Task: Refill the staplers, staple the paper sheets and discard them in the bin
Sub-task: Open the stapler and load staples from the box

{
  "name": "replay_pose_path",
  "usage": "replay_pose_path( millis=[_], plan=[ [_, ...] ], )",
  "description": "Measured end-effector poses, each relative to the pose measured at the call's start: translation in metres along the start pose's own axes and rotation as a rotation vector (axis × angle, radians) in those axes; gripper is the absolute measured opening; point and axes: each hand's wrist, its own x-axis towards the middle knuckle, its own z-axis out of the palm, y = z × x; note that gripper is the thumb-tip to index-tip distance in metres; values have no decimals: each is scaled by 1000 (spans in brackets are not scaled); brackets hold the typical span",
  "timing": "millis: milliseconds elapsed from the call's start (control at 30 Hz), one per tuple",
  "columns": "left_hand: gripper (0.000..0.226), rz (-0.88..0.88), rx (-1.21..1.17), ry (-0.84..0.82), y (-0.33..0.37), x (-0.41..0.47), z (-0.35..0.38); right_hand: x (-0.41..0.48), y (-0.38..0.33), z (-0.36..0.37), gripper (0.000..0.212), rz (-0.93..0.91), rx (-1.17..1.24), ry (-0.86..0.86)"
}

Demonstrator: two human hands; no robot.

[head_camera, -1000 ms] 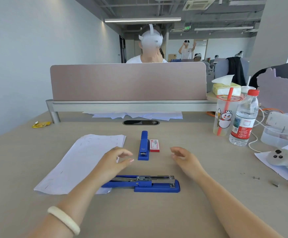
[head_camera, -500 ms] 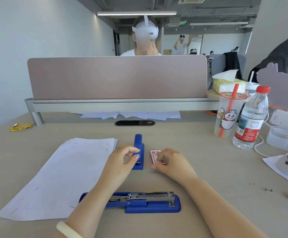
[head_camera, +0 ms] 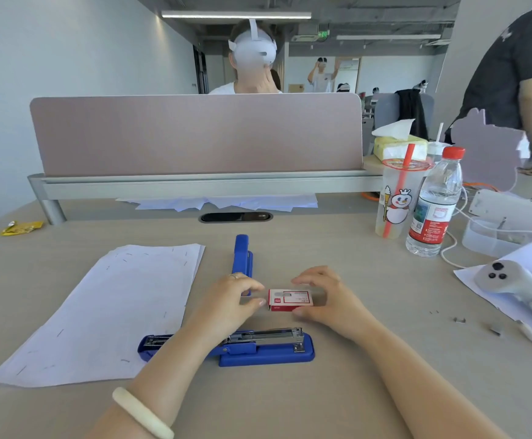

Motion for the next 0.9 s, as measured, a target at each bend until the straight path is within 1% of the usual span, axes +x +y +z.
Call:
replay_pose_path(
  millis=[67, 100, 233, 367, 467, 567, 667, 767, 900],
  plan=[
    [34, -6, 44, -28, 3, 4, 2, 1, 0, 2, 54, 46, -128, 30],
    [36, -5, 59, -47, 5, 8, 3, 2, 0, 4, 53, 56, -128, 32],
    [46, 6, 71, -131, 13, 21, 14, 5, 1, 8, 38, 17, -73, 52],
    [38, 41, 119, -119, 14, 23, 20, 7, 2, 4, 34, -1, -59, 41],
    [39, 35, 98, -104, 6, 20, 16, 9, 2, 2, 35, -1, -66, 17],
    [43, 9, 33, -99, -2, 17, 12, 11, 2, -1, 41, -17, -125, -51],
    [44, 9, -12, -112, -3, 15, 9, 10, 2, -1, 39, -15, -187, -109],
    [40, 3, -70, -120, -5, 14, 7, 8, 2, -2, 36, -3, -194, -118],
    [21, -40, -126, -103, -8, 12, 3, 5, 3, -5, 37, 20, -195, -116]
  ],
)
